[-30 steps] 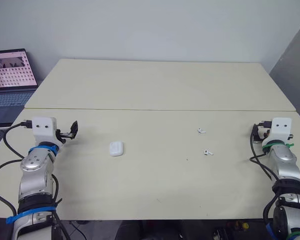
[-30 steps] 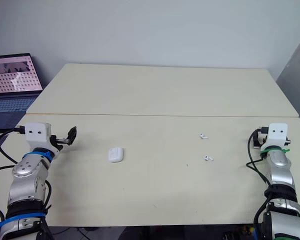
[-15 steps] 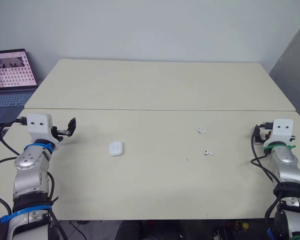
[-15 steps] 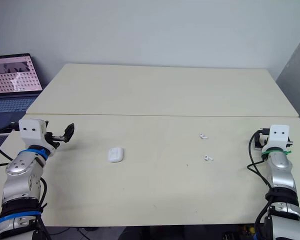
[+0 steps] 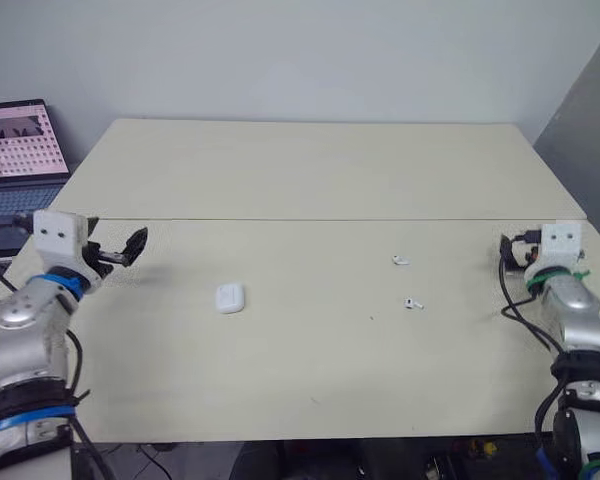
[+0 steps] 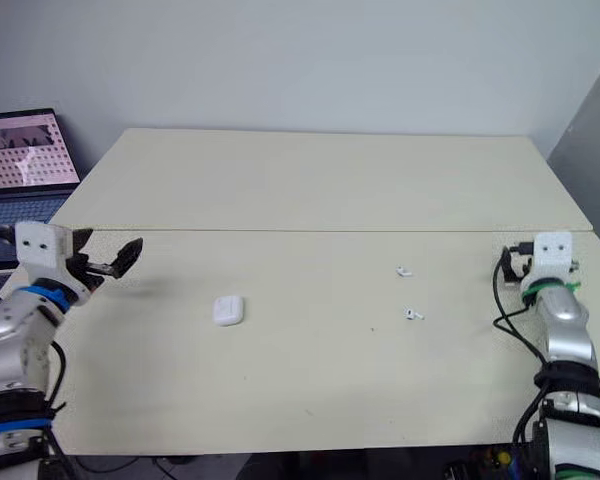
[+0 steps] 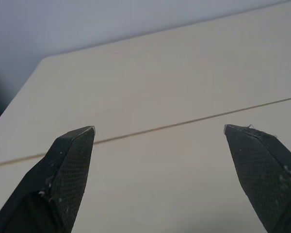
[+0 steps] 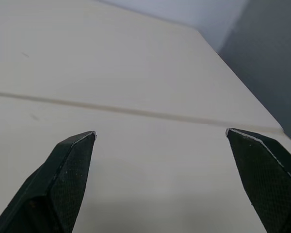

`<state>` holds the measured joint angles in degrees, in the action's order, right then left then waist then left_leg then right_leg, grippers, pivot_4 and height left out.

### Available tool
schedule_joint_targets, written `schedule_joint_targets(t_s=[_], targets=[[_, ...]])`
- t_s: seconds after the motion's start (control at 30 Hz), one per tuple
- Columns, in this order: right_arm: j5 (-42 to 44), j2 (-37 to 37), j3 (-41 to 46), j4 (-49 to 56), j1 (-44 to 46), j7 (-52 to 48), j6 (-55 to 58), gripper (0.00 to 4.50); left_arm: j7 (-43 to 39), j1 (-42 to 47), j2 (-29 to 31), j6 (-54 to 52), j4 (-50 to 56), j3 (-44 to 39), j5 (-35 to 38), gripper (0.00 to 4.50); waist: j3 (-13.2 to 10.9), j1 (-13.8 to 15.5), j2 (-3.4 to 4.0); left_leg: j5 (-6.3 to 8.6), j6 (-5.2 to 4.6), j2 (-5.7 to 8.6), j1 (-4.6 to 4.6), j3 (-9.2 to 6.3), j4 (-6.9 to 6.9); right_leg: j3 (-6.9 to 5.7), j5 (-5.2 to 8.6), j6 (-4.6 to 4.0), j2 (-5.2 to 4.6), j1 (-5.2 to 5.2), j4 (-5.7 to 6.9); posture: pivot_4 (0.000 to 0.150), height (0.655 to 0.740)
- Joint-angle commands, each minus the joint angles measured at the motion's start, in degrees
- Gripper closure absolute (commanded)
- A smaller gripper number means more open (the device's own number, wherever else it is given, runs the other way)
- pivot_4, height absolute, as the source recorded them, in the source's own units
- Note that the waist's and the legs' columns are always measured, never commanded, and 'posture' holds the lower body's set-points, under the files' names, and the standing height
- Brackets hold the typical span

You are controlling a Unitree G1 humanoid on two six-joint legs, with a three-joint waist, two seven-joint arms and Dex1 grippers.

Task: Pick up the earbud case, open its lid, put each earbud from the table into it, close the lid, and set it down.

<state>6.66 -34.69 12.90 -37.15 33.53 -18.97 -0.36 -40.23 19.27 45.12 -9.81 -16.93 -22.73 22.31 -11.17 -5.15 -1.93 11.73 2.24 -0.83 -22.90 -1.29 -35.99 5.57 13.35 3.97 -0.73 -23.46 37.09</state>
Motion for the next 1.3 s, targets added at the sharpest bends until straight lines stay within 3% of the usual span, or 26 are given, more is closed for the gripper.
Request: schedule_joint_targets(t_s=[0.03, 0.2, 0.37, 0.57, 1.03, 1.13, 1.23, 1.3], targets=[[4.0, 0.8, -4.6, 5.3, 3.8, -15.4, 1.4, 0.00, -11.7, -0.3, 5.6, -8.6, 9.6, 2.6, 6.1, 0.02, 0.0, 0.0, -0.02, 0.00, 0.00, -0.04, -0.01, -0.01, 0.00, -0.02, 0.00, 0.00, 0.05, 0.00, 0.00, 0.150, 0.7400], [9.3, 4.8, -13.1, 16.2, 4.2, -32.9, 8.2, 0.00, -23.5, 0.5, 11.3, -14.2, 15.7, 9.8, 7.2, 0.02, 0.0, 0.1, 0.01, 0.01, 0.00, -0.18, -0.02, -0.12, 0.10, -0.13, 0.07, -0.12, 0.18, -0.04, 0.01, 0.150, 0.7400], [13.2, 8.9, -20.5, 28.4, 2.2, -41.0, 16.3, 0.00, -29.5, 1.6, 11.5, -11.1, 14.8, 17.1, 2.8, 0.02, 0.0, 0.3, 0.02, 0.01, 0.00, -0.18, -0.09, -0.12, 0.10, -0.13, 0.09, -0.14, 0.18, -0.12, 0.02, 0.150, 0.7400], [14.5, 10.9, -25.8, 39.1, -0.9, -42.8, 22.8, 0.00, -33.8, 4.5, 8.8, -3.1, 5.5, 23.7, -3.8, 0.02, 0.0, 0.5, 0.02, 0.01, 0.01, -0.20, -0.09, -0.13, 0.06, -0.18, 0.21, -0.36, 0.19, -0.14, 0.06, 0.150, 0.7400], [14.4, 10.5, -25.3, 44.1, -3.0, -40.4, 26.6, 0.00, -37.5, 7.7, 4.0, 9.0, -8.1, 28.8, -12.4, 0.02, 0.0, 0.7, -0.02, 0.01, 0.00, -0.23, -0.17, -0.10, 0.02, -0.17, 0.15, -0.29, 0.22, -0.25, 0.11, 0.150, 0.7400], [14.4, 10.2, -25.0, 44.6, -3.2, -40.4, 27.0, 0.00, -38.4, 8.8, 3.3, 10.7, -11.0, 29.3, -13.4, 0.59, 0.0, 0.8, -0.04, 0.01, 0.01, -0.24, -0.17, -0.10, 0.00, -0.17, 0.15, -0.29, 0.23, -0.26, 0.13, 0.150, 0.7400], [14.2, 9.9, -24.8, 44.5, -3.1, -40.3, 27.1, 0.00, -39.2, 9.5, 2.9, 11.5, -12.4, 29.3, -13.6, 1.57, 0.0, 0.8, -0.04, 0.01, 0.00, -0.24, -0.16, -0.08, 0.00, -0.15, 0.14, -0.26, 0.23, -0.25, 0.13, 0.150, 0.7400], [14.1, 9.8, -24.7, 44.3, -3.0, -40.3, 27.1, 0.00, -38.9, 10.0, 2.4, 11.7, -13.1, 29.0, -13.8, 1.78, 0.0, 0.8, -0.04, 0.01, 0.00, -0.24, -0.17, -0.10, 0.00, -0.17, 0.13, -0.25, 0.24, -0.25, 0.13, 0.150, 0.7400]])
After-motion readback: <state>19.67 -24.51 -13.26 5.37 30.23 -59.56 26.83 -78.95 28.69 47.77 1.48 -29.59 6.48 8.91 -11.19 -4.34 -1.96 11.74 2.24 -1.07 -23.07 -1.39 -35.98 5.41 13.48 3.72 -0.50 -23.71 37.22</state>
